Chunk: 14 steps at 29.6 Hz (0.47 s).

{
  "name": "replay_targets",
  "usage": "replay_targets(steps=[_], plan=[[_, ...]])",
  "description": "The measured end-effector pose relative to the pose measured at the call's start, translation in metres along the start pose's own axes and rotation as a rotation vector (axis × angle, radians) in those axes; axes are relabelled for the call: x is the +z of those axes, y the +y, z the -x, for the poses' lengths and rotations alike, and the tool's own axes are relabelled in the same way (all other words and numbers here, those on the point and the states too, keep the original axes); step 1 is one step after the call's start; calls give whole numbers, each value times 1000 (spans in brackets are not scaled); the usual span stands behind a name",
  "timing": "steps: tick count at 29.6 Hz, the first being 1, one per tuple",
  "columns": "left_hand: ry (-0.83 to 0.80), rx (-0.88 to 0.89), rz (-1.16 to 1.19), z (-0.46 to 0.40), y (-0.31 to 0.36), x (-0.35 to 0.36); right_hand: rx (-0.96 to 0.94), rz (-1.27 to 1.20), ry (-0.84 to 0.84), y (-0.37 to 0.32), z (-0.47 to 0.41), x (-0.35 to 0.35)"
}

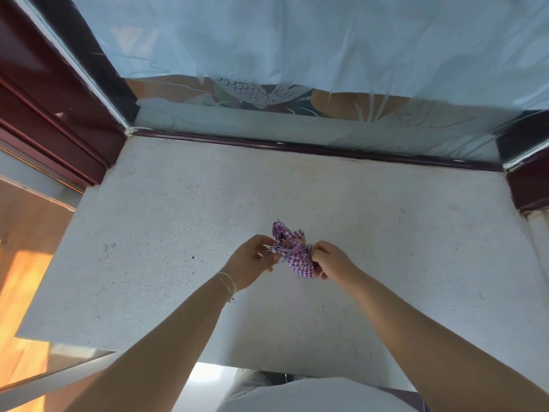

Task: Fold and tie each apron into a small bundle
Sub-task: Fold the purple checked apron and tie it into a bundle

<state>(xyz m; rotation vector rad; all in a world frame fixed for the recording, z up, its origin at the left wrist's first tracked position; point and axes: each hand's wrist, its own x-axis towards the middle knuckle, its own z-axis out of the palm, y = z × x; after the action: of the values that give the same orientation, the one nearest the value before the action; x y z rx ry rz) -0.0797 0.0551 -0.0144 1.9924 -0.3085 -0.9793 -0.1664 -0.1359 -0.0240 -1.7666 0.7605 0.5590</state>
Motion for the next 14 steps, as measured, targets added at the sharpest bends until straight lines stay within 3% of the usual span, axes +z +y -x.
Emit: replay_targets(steps=[5,10,14], plan=[[27,189,-171,5,40,-1,123,-219,105,-16,12,-5],[0,248,15,8,76,-12,392,-392,176,-42,27,-18],[-6,289,52,12,100,-5,379,-479,236,-47,40,-22]])
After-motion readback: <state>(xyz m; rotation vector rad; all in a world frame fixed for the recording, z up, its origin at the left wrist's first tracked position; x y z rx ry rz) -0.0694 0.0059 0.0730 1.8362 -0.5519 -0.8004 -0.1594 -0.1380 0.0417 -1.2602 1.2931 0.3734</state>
